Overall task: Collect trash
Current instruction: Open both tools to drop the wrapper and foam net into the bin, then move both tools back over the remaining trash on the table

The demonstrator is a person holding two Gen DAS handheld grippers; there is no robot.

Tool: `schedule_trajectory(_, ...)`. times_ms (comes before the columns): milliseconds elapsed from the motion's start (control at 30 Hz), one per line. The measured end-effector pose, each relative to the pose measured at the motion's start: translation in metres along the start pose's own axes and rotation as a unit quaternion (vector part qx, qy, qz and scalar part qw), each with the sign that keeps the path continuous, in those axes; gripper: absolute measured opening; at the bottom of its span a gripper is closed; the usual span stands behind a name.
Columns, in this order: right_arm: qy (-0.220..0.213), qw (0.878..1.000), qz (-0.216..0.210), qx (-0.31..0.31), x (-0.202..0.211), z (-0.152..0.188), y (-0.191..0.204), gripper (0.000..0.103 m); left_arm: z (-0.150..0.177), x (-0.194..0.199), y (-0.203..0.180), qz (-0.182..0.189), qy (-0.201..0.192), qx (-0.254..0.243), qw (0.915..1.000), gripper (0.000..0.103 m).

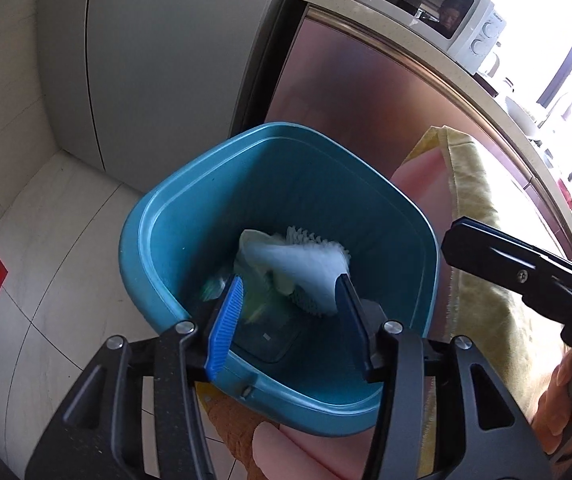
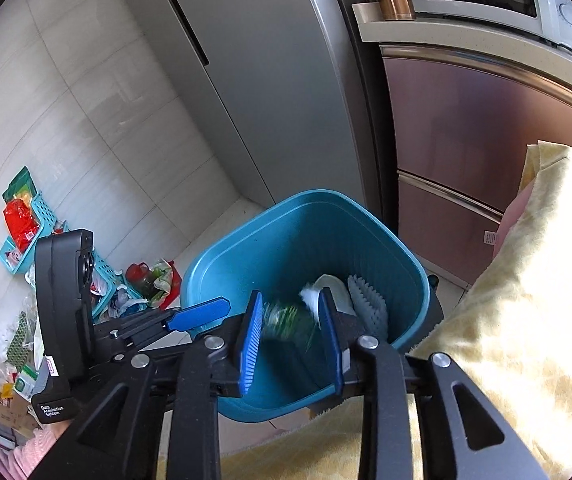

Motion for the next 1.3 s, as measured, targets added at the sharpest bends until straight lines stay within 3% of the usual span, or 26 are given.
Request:
schedule_trajectory(333, -0.028, 0.999, -0.012, -0.012, 0.03, 0.006, -0.007, 0.028, -0.001, 0.023, -0.016, 0.008, -0.028, -0.023, 0.9993, 0.053)
schedule_trajectory(600, -0.078, 0.997, -0.004, -0.018, 0.092, 0.019, -0.023, 0.033, 0.002, 0.058, -0.07, 0.054, -0.064, -0.092, 0.9922, 0.064)
schedule_trajectory(900, -0.131, 0.99, 0.042, -0.038, 0.174, 0.05, -0.064, 0.039, 0.026, 0.064, -0.157, 0.146, -0.042, -0.177, 0.9724, 0.065)
schedule_trajectory(1300, -0.159, 0.969, 0.15, -0.118, 0.258, 0.121, -0.148, 0.04, 0.078, 0.043, -0.259, 0.222, 0.019, -0.255, 0.9408, 0.065)
Point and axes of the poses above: each gripper's, at about its wrist camera, not at the fingertips, and x roughly against the way its jaws point, y to its left, z to its underside, the point moved 3 cm from there along -x, roughly the way its jaws point, and after that the axes turned 7 degrees about z, right-handed, at the moved point
